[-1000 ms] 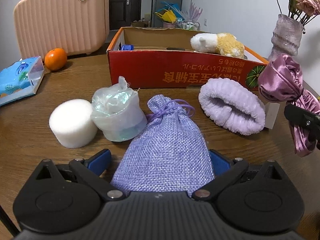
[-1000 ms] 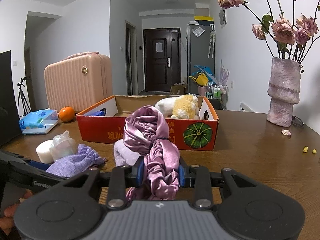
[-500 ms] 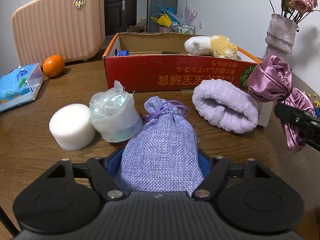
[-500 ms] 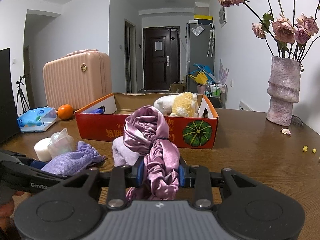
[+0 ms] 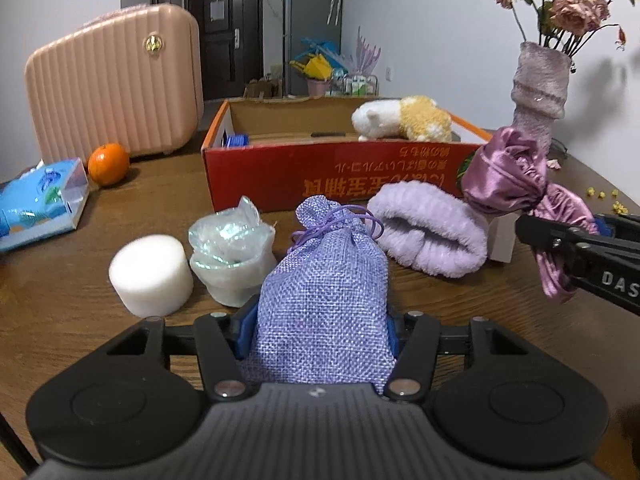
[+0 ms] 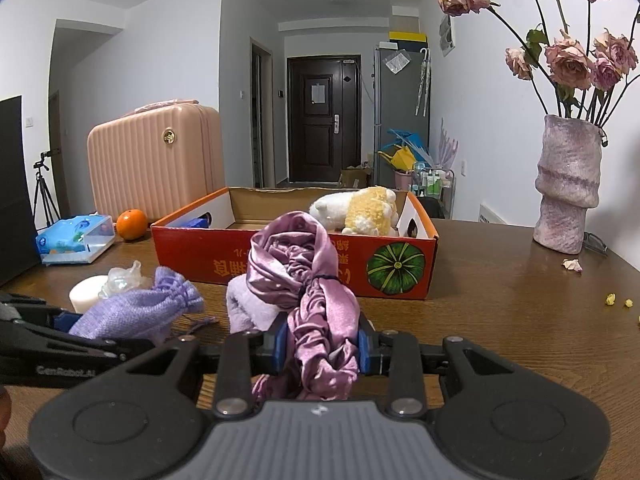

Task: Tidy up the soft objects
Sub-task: 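Lift and carry the lavender pouch and pink scrunchie over the cardboard box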

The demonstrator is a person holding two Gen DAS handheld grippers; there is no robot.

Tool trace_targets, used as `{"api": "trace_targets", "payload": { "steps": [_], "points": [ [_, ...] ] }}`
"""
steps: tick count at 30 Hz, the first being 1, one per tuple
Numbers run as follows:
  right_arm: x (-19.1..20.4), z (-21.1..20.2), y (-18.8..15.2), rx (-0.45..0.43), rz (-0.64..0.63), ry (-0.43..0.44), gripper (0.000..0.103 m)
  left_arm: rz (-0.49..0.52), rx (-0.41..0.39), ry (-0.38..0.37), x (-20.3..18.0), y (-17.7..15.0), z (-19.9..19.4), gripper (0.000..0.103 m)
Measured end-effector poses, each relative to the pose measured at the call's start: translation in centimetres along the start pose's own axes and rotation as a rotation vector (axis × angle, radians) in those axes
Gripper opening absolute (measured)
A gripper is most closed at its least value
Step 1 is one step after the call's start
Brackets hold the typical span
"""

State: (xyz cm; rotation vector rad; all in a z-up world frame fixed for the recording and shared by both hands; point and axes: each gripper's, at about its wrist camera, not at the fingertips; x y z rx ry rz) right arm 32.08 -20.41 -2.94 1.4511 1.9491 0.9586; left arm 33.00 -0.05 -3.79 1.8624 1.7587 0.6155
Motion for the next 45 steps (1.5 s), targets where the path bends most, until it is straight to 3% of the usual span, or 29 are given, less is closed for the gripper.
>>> {"api": "trace_targets", "payload": {
  "steps": [20, 45],
  "points": [
    [0.3, -0.8, -0.2, -0.039, -0.015, 0.018, 0.032, 0.000, -0.163, -0.013, 0.1, -1.3, -4.5, 0.058],
    [0.8, -1.2, 0.3, -0.101, -0.036, 0.020, 0.032, -0.010, -0.205, 0.010, -0.1, -0.7, -4.9, 0.058]
  ]
}}
Point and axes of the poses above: each gripper's, at about its wrist camera, not at the fingertips, and z roughly the way its jaws point, x to its left, y to its top, and after that the axes turned 13 degrees about x, right-handed
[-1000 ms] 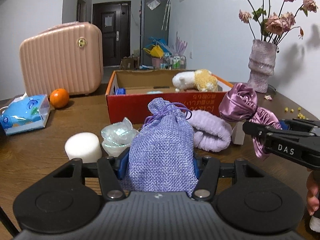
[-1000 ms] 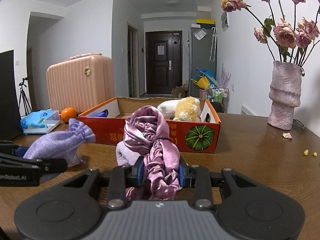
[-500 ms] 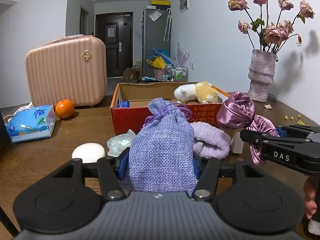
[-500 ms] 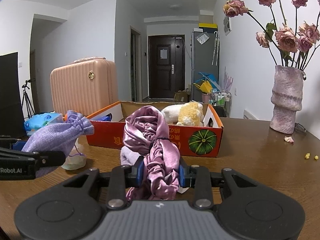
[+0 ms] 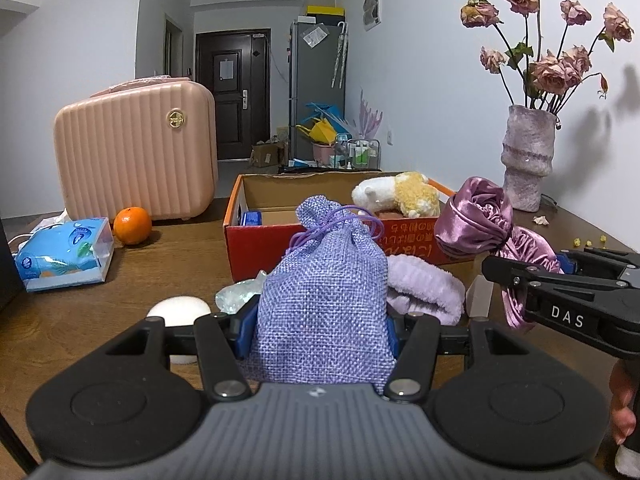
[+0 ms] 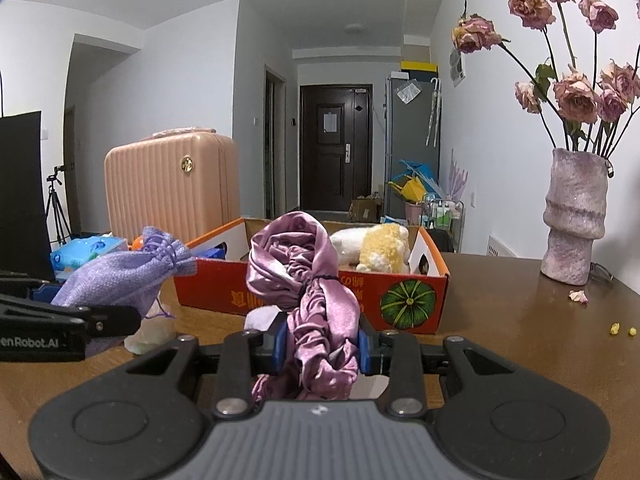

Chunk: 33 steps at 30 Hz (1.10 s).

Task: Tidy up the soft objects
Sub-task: 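Lift and carry the lavender pouch and pink scrunchie over the cardboard box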

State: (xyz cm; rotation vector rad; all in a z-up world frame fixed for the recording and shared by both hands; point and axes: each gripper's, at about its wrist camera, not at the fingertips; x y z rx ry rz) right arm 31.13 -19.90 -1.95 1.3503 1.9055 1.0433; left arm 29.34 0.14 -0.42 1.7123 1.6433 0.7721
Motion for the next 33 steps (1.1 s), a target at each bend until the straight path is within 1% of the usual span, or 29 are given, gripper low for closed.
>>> {"api": "trace_targets", "payload": {
  "steps": [7, 22, 33],
  "points": [
    [0.0, 0.4, 0.7, -0.016, 0.003, -0.011, 0.032, -0.013, -0.020, 0.003, -0.1, 0.9, 0.1, 0.058],
    [0.0, 2.0, 3.0, -0.041, 0.010, 0.002, 0.032, -0.057, -0.054, 0.010, 0.9, 3.1, 0.5, 0.058],
    [0.1, 3.7, 4.1, -0.045, 0.013, 0.004, 0.032, -0.068, -0.065, 0.018, 0.9, 4.9, 2.0, 0.058]
  ]
}}
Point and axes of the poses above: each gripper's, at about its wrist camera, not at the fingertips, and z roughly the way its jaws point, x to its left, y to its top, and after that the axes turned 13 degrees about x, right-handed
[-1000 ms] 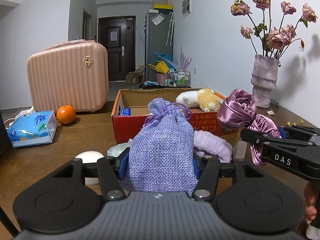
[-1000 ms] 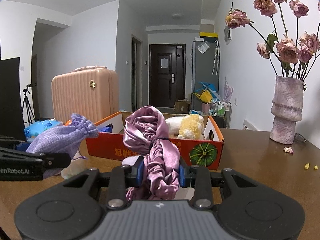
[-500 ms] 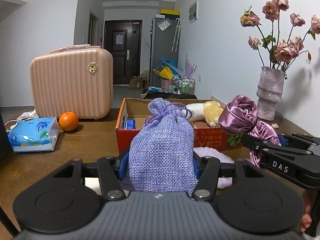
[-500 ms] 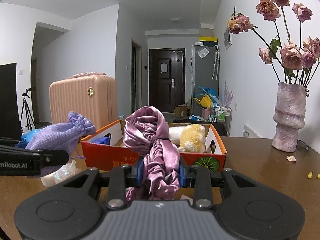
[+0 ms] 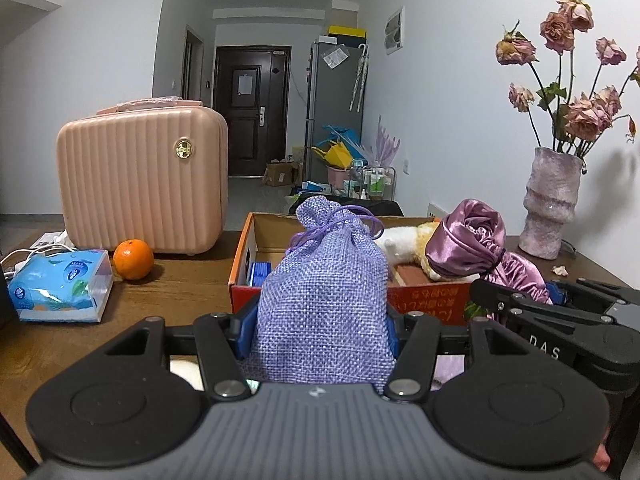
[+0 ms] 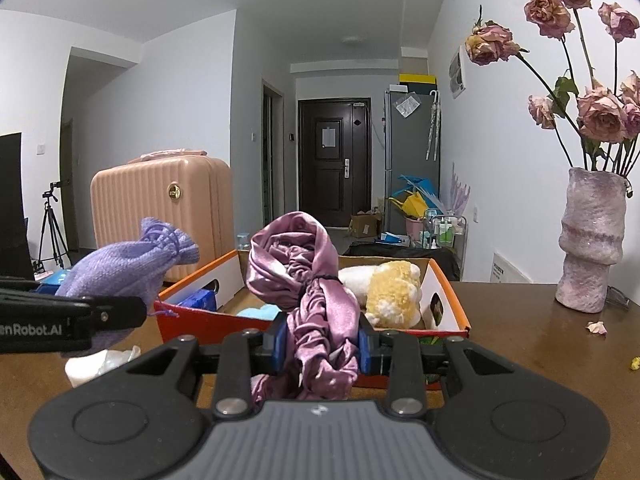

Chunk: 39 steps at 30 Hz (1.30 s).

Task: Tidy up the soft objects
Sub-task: 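Lift and carry the lavender pouch and pink scrunchie over the cardboard box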

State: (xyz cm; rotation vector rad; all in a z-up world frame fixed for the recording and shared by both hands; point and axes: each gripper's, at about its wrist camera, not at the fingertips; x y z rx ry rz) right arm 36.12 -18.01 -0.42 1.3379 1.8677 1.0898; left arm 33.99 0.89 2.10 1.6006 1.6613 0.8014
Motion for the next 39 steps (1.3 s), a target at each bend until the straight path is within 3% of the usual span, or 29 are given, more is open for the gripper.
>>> {"api": "trace_targets", "payload": {
  "steps": [17, 39],
  "points": [
    [-0.2, 3.8, 2.4, -0.012, 0.018, 0.014, 0.032, -0.040, -0.034, 0.000, 0.3, 3.6, 3.6, 0.058],
    [-0.4, 9.2, 4.7, 0.008, 0.046, 0.018, 0.032, -0.085, -0.011, 0.008, 0.9, 7.3, 9.3, 0.058]
  ]
}}
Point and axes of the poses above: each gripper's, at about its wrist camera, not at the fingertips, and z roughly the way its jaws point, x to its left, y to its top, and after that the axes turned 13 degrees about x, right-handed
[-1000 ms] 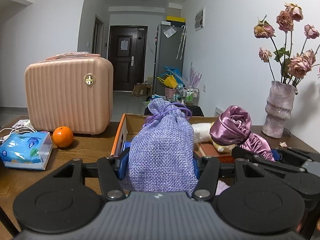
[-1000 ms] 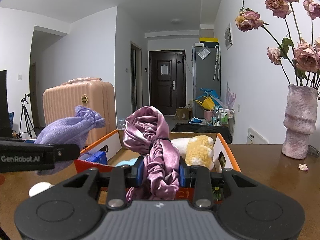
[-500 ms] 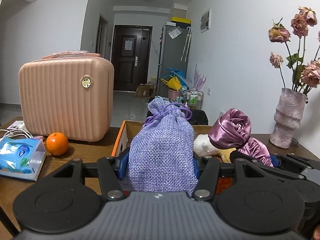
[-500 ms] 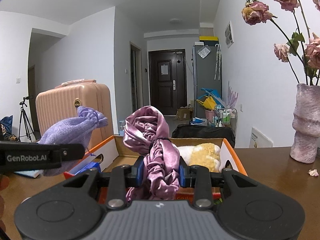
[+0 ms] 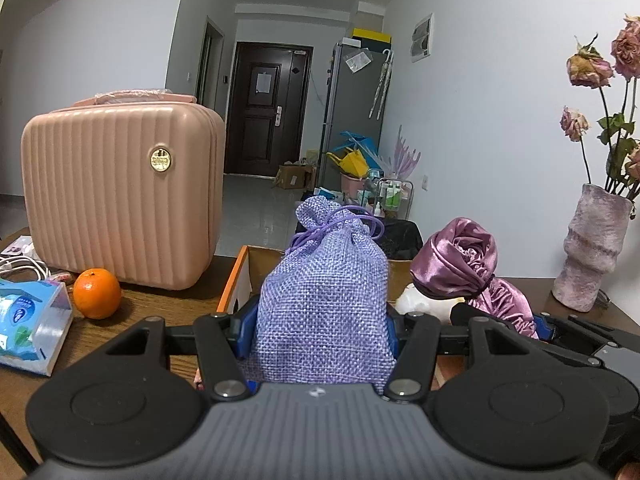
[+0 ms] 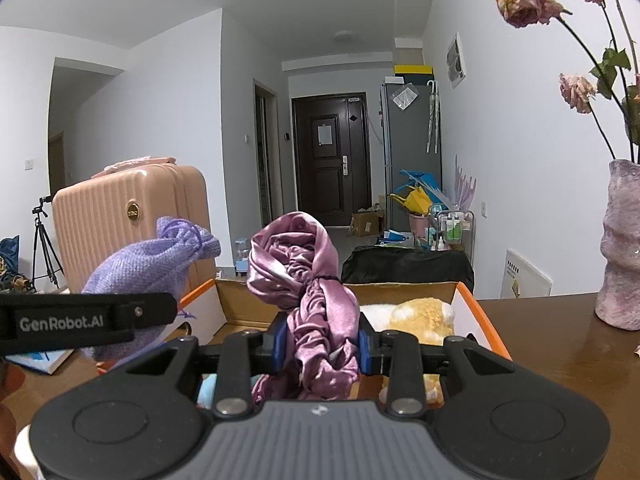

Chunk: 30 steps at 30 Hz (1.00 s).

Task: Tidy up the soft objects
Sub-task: 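Lift and carry the lavender pouch and pink scrunchie over the cardboard box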

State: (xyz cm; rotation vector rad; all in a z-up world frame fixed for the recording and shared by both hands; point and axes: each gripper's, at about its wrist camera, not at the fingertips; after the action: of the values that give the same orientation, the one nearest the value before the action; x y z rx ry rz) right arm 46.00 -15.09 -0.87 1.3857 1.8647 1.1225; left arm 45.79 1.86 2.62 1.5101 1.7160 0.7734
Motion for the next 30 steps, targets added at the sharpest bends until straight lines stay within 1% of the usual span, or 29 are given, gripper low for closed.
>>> {"api": "trace_targets", "payload": {
  "steps": [16, 25, 30],
  "points": [
    [-0.6, 3.3, 1.8, 0.039, 0.040, -0.011, 0.032, -0.021, 0.018, 0.021, 0.5, 1.9, 3.7, 0.058],
    [-0.6, 4.8, 3.0, 0.062, 0.048, -0.017, 0.032, -0.019, 0.024, 0.035, -0.3, 1.8, 4.6, 0.058],
    [-0.5, 5.9, 3.3, 0.093, 0.049, -0.019, 0.032, -0.020, 0.038, 0.047, -0.4, 2.1, 5.4, 0.058]
  ]
}}
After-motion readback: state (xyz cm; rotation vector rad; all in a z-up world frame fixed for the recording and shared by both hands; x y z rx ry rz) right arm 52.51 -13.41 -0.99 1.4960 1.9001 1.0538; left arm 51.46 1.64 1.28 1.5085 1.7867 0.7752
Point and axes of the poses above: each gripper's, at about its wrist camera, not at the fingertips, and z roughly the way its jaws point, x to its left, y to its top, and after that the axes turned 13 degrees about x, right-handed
